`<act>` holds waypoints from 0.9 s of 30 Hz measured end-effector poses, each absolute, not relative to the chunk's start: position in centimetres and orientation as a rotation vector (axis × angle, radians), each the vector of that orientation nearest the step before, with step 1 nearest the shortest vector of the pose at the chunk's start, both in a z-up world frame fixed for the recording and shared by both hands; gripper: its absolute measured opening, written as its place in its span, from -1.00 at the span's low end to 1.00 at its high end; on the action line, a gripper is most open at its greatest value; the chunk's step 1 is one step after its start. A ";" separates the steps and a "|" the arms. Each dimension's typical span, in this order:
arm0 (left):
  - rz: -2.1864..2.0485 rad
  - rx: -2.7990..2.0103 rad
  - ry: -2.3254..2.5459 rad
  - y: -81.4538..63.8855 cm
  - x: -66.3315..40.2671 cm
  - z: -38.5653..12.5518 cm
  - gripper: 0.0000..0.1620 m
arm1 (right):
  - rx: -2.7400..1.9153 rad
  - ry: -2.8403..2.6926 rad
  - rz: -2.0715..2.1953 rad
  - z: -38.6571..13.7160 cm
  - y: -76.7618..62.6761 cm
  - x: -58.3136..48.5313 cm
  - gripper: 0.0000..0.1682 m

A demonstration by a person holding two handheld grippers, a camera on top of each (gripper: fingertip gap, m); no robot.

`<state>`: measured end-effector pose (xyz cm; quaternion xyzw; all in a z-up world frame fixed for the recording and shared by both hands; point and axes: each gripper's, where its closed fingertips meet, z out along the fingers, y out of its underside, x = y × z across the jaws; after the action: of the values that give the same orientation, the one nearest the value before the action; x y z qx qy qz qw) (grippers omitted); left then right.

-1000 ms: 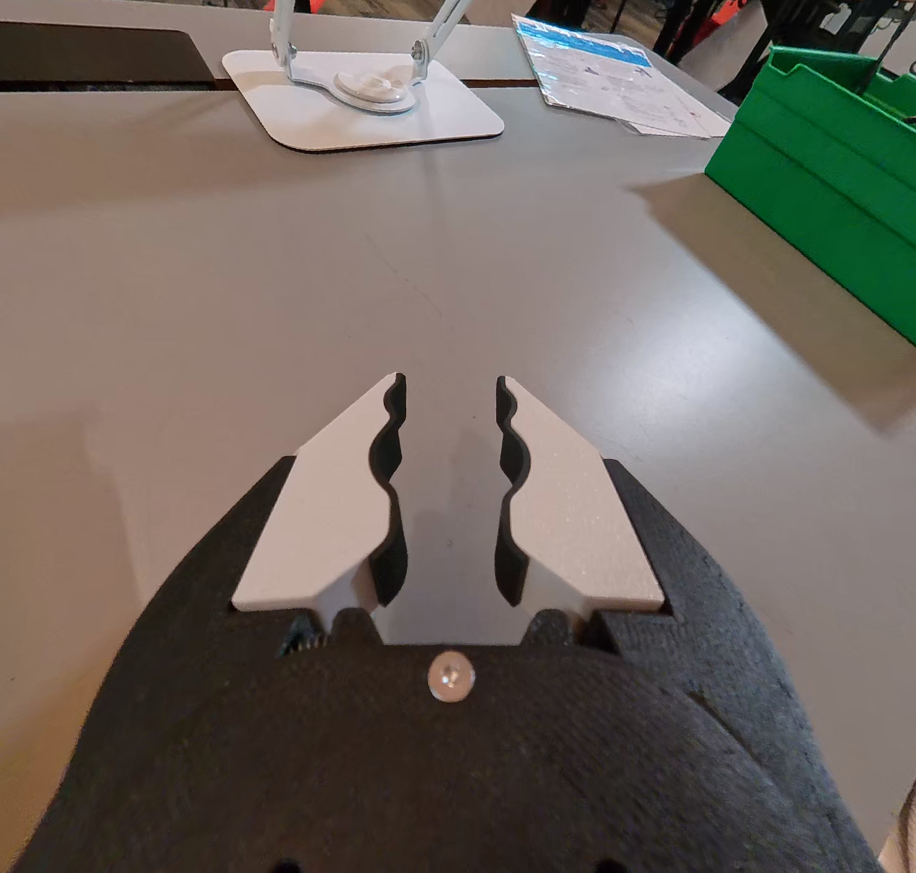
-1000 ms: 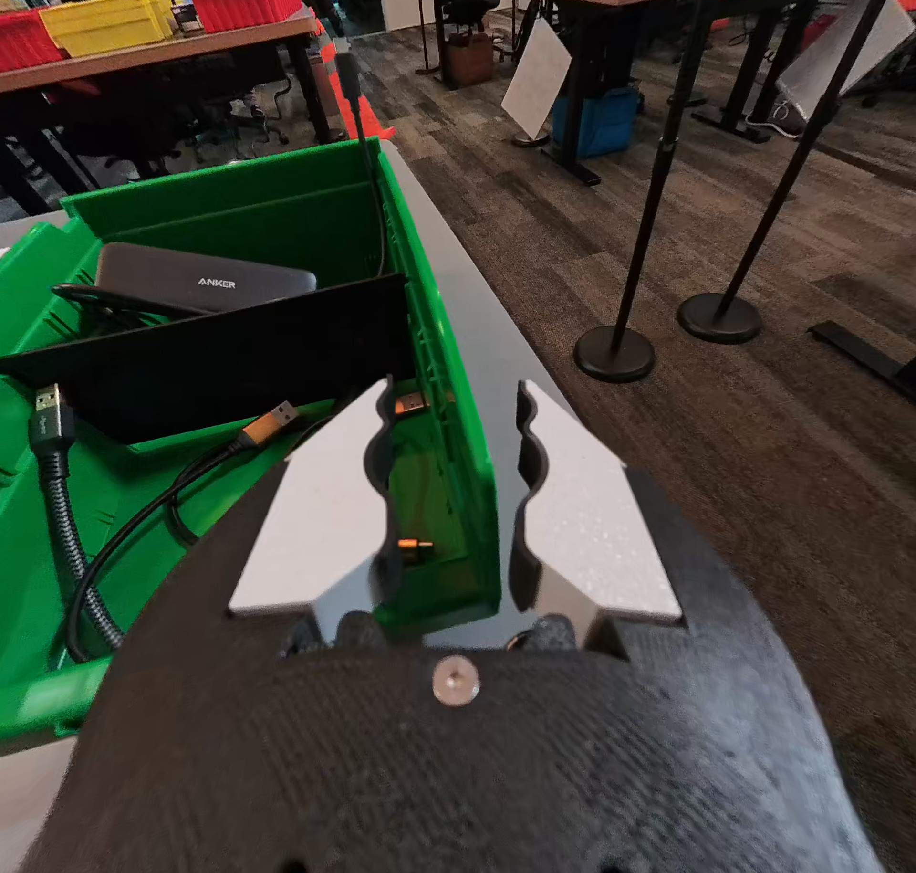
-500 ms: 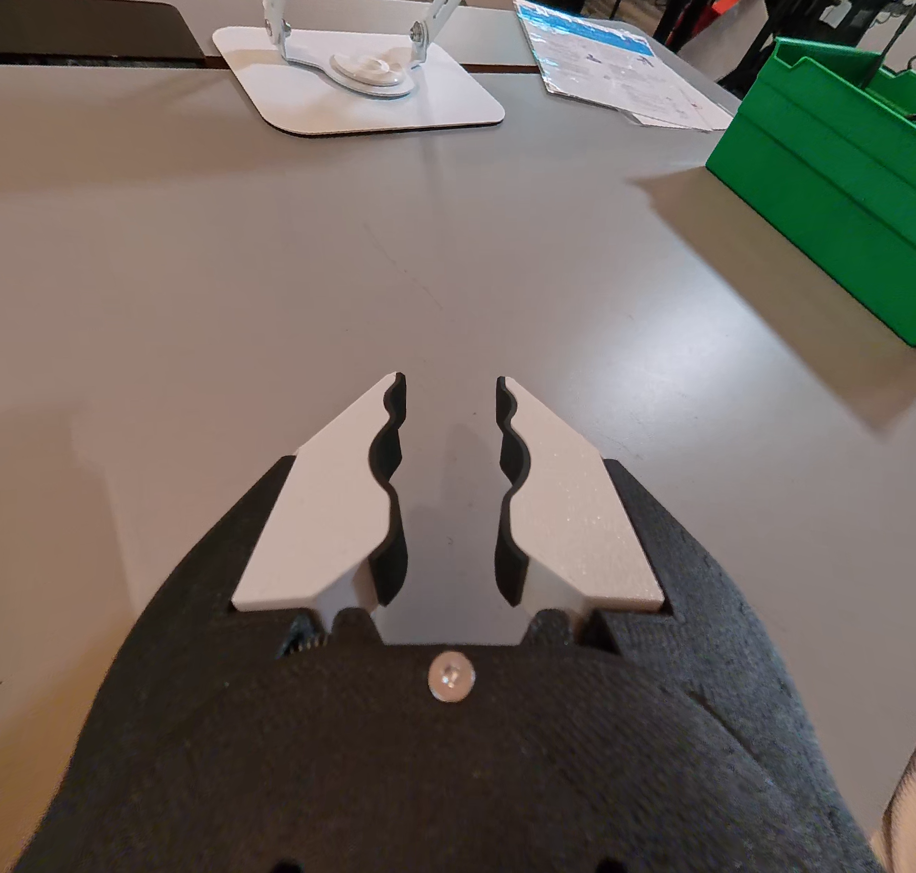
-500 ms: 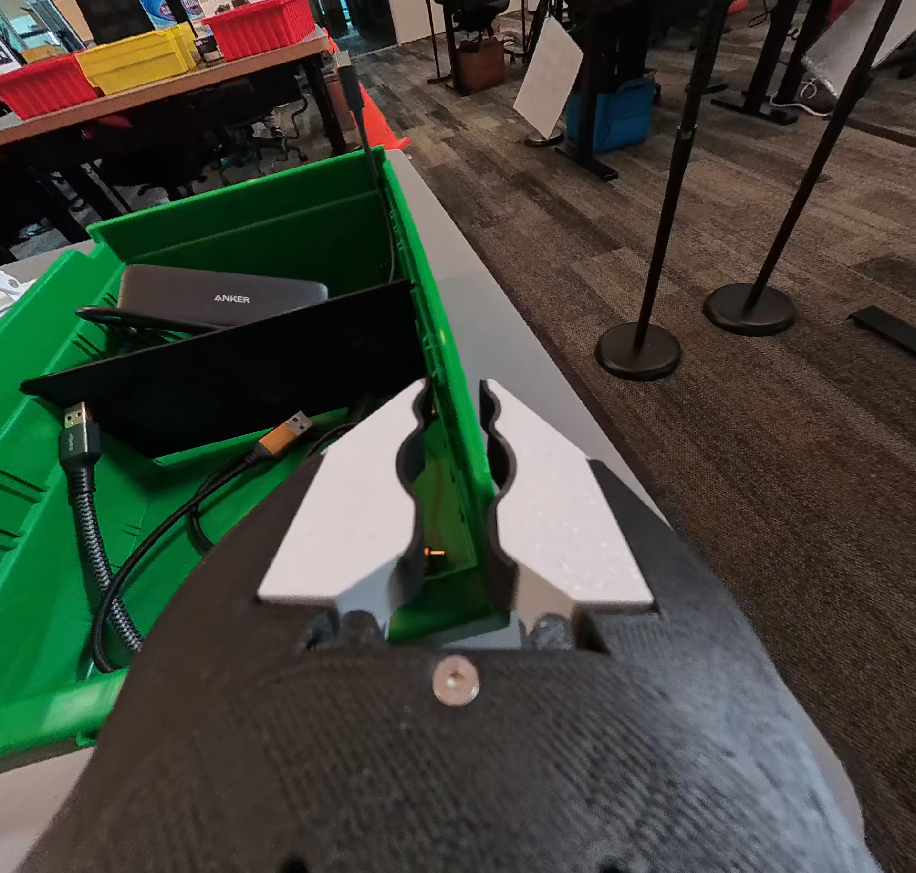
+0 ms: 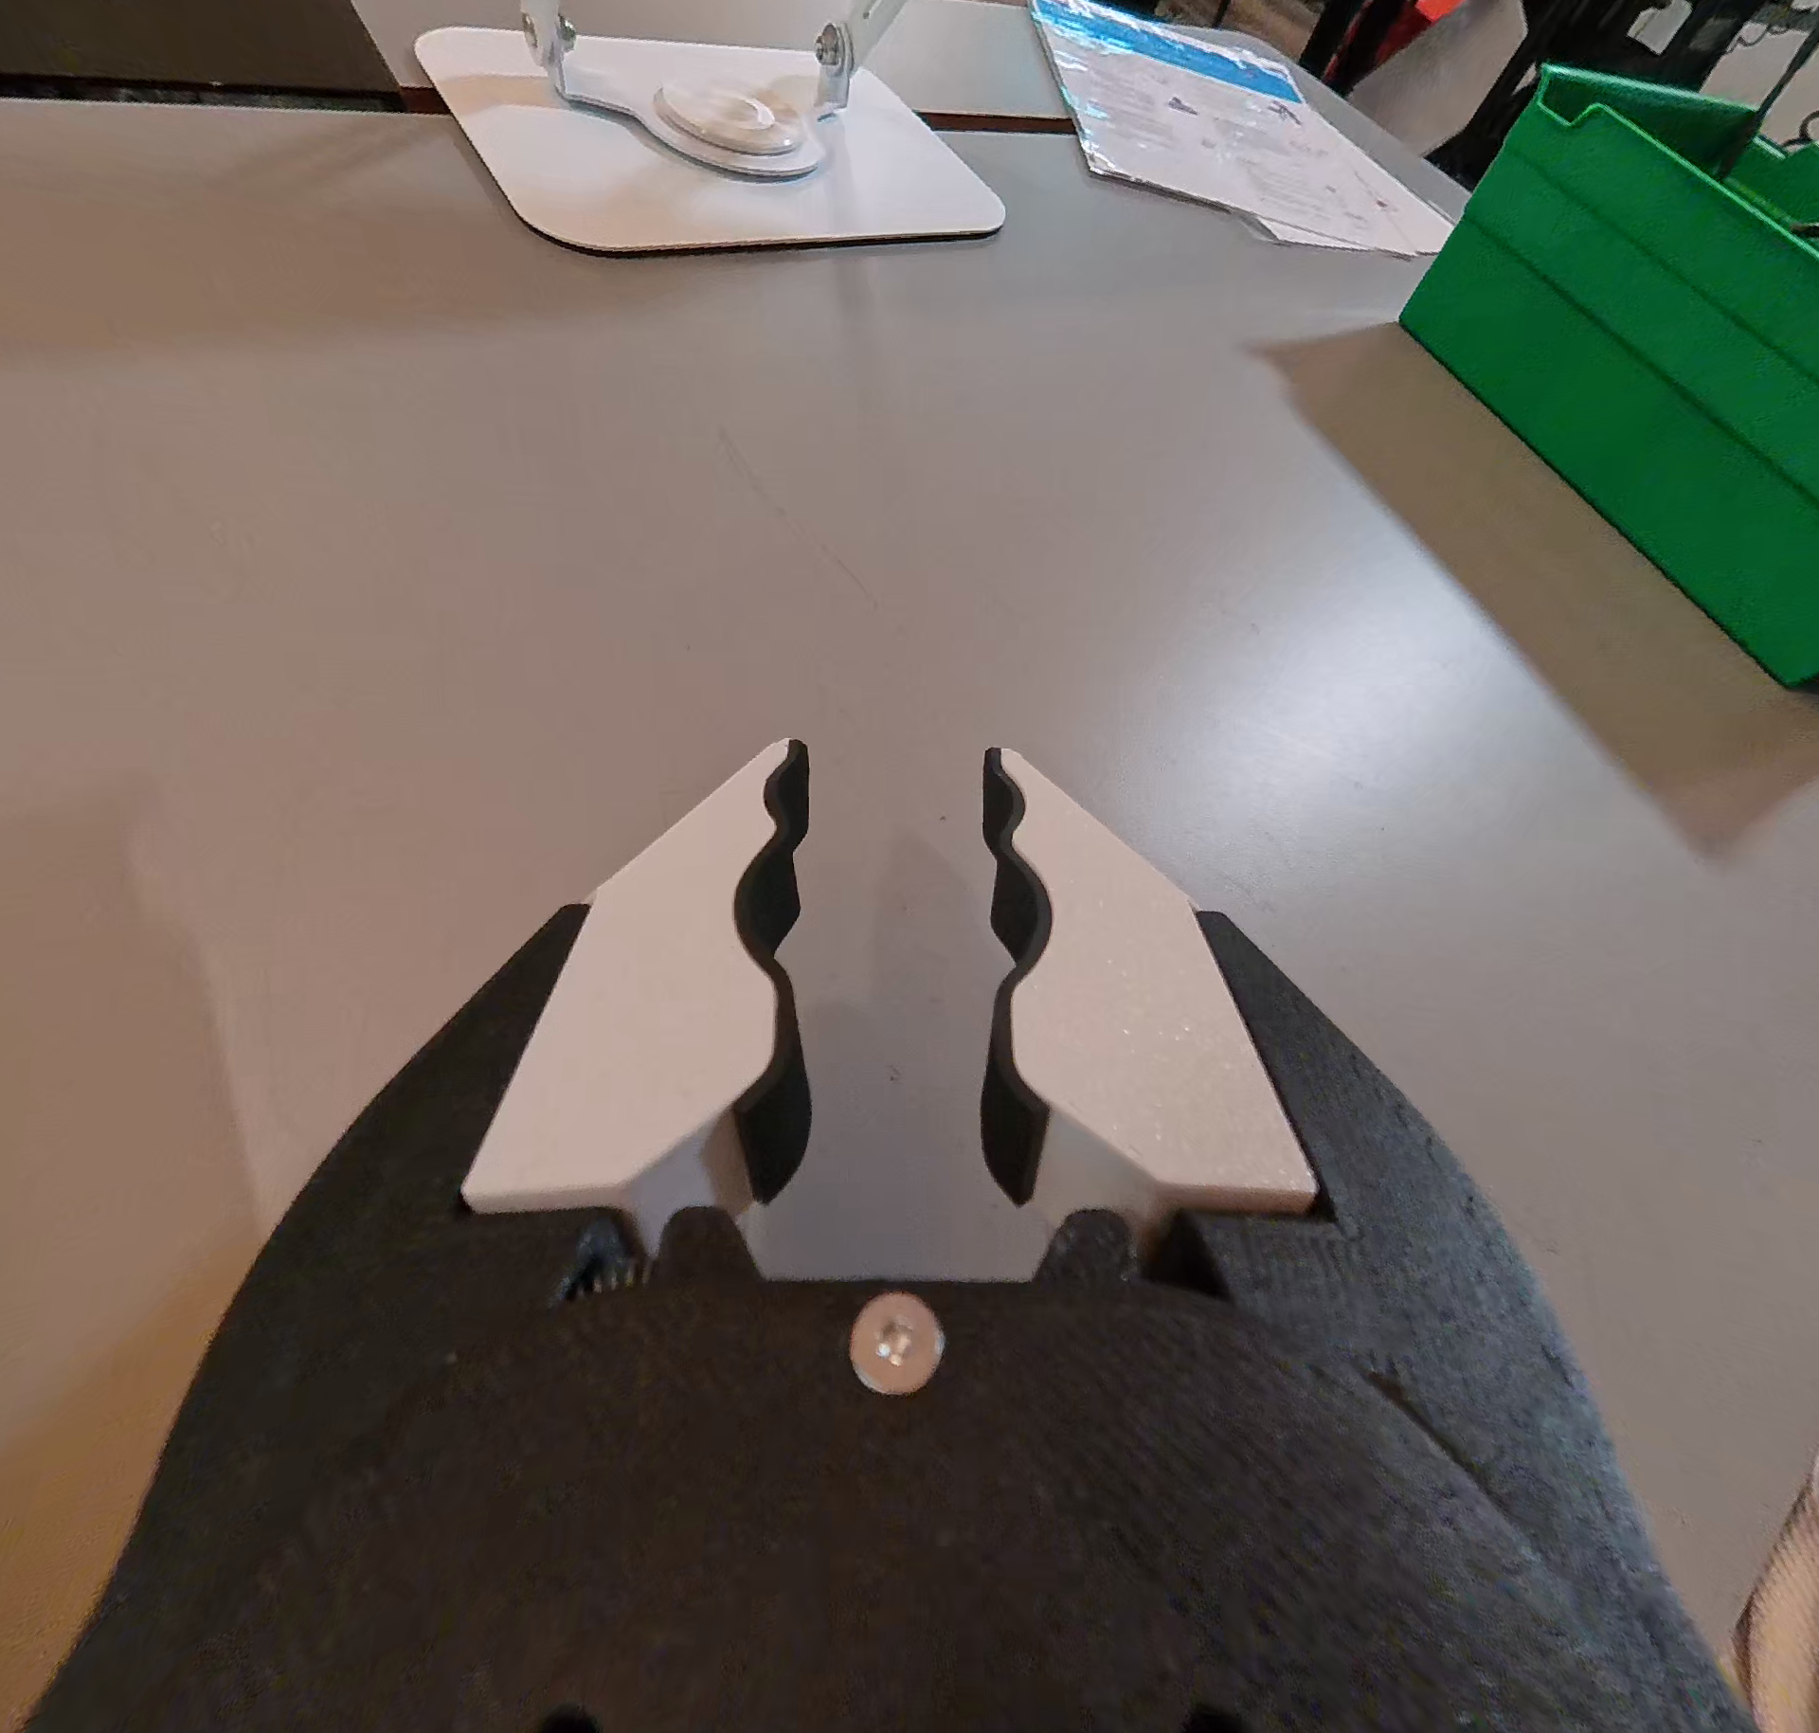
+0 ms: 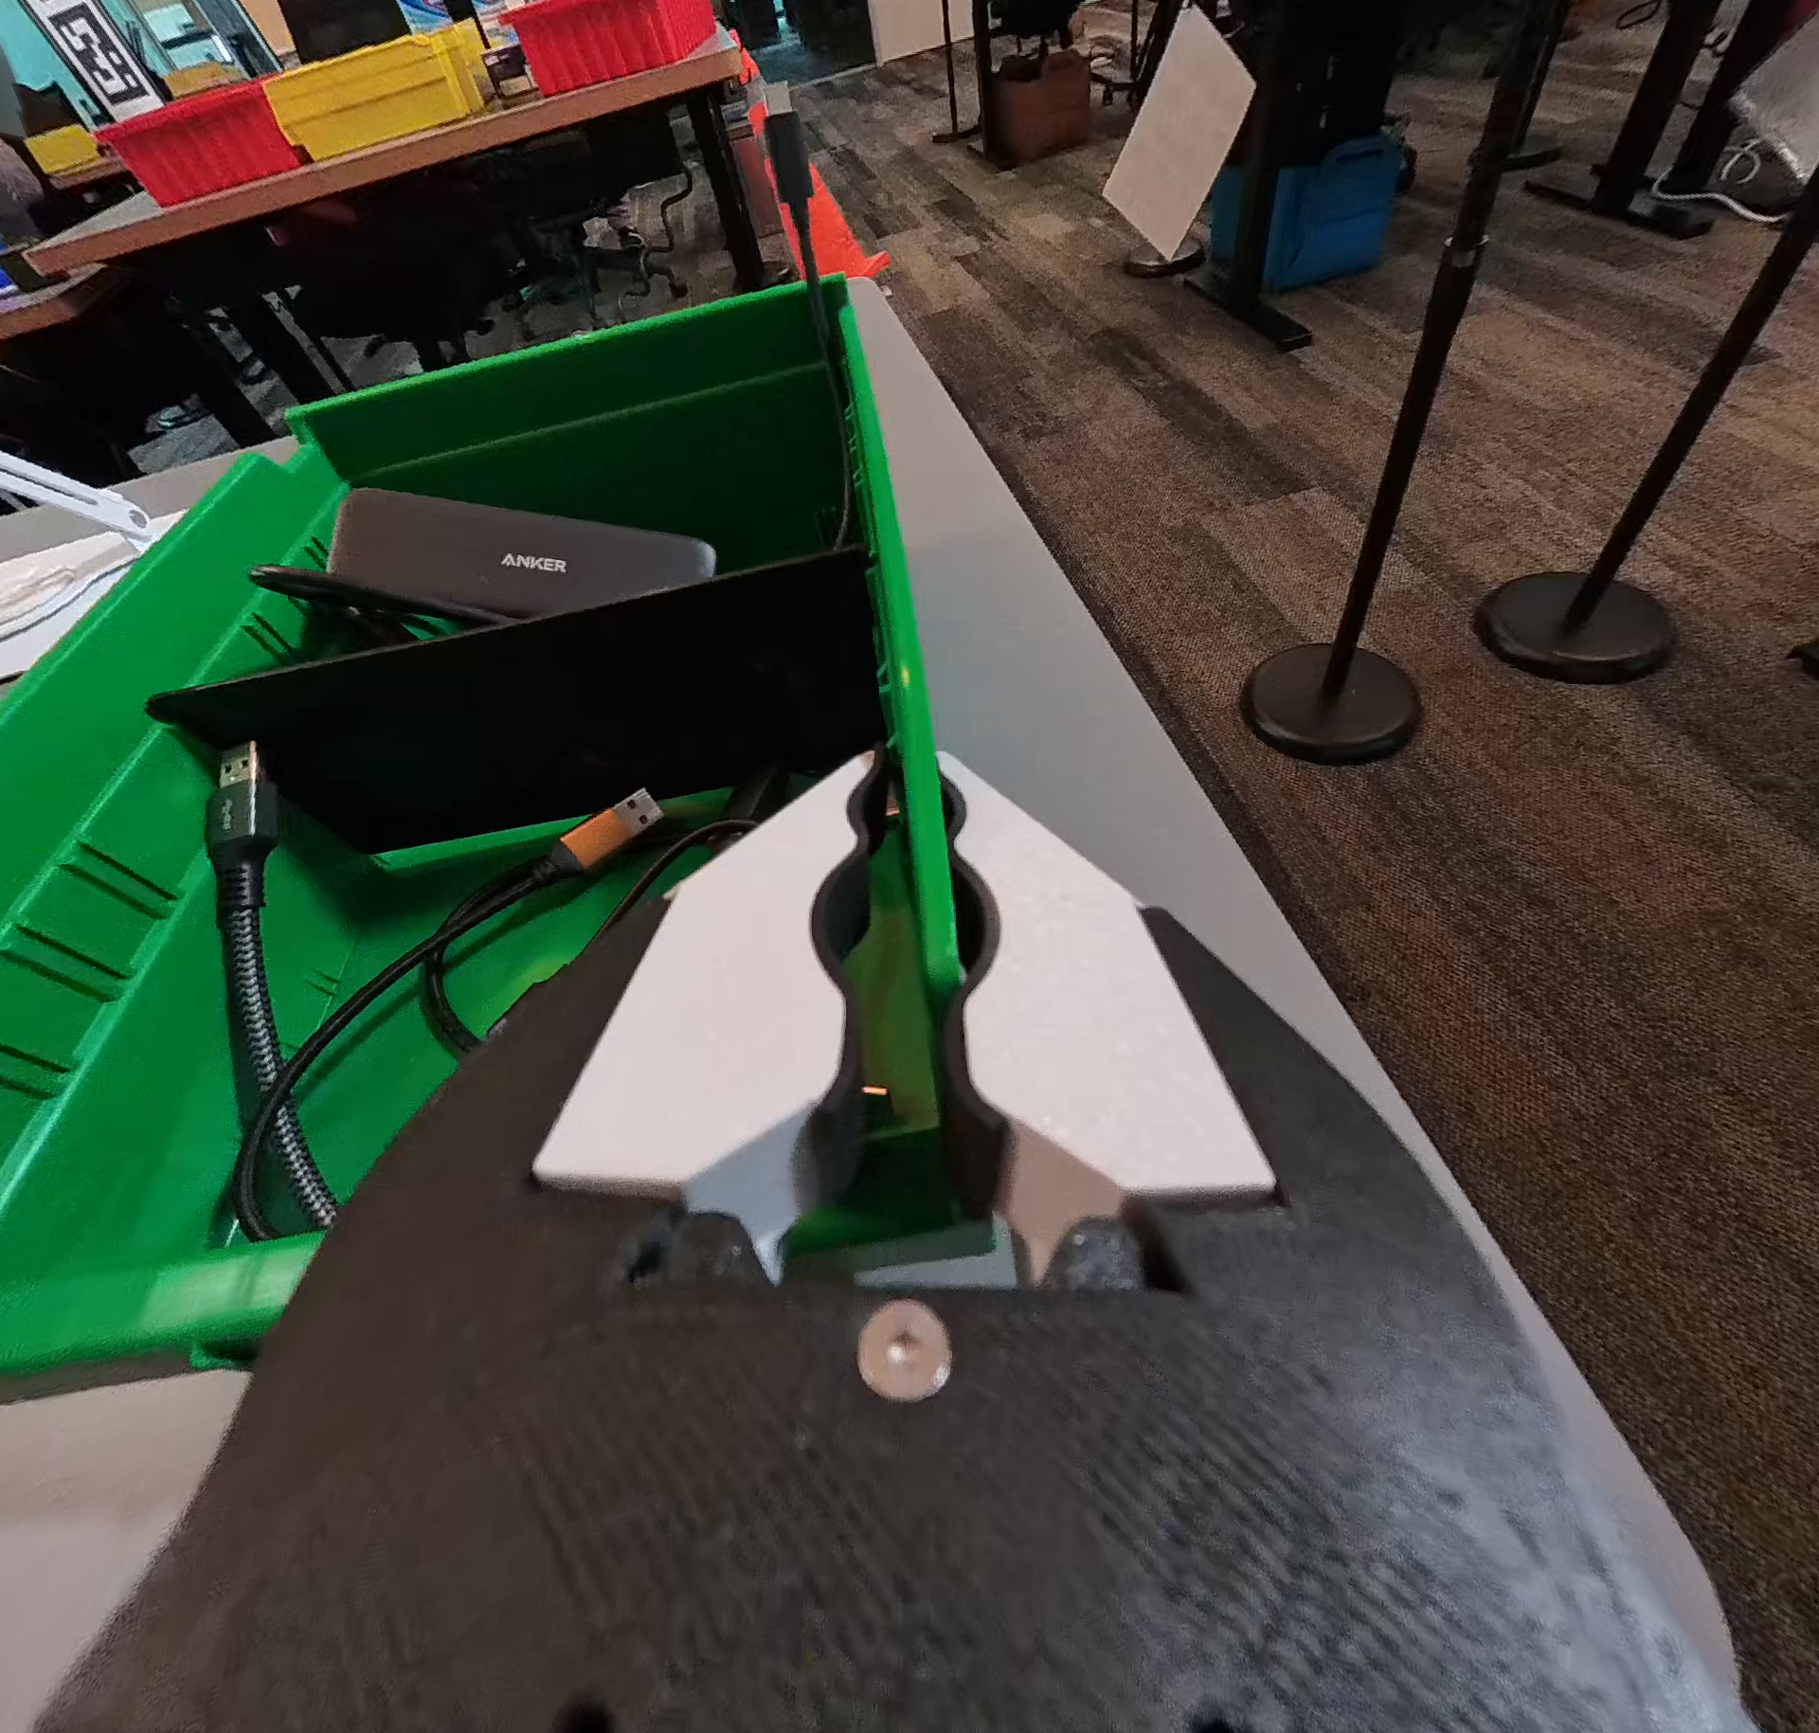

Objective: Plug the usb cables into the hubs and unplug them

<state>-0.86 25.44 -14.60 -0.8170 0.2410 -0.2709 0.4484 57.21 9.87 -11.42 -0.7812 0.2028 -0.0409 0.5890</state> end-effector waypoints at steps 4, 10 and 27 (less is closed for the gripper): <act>-0.668 -2.023 0.598 25.4 -0.8 -14.6 -0.59 | -1.851 0.424 0.043 -11.4 9.8 55.7 -0.95; -0.668 -2.026 0.594 25.5 -0.9 -14.6 -0.60 | -1.901 0.313 0.025 -11.5 9.7 54.5 -0.93; -0.710 -2.033 0.550 25.2 -1.2 -14.6 -0.62 | -1.965 0.432 -0.093 -14.0 12.0 55.3 -0.81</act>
<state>-1.23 25.16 -14.61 -0.8199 0.2218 -0.2863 0.4433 55.29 12.02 -13.98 -0.8248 0.1813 -0.0388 0.5342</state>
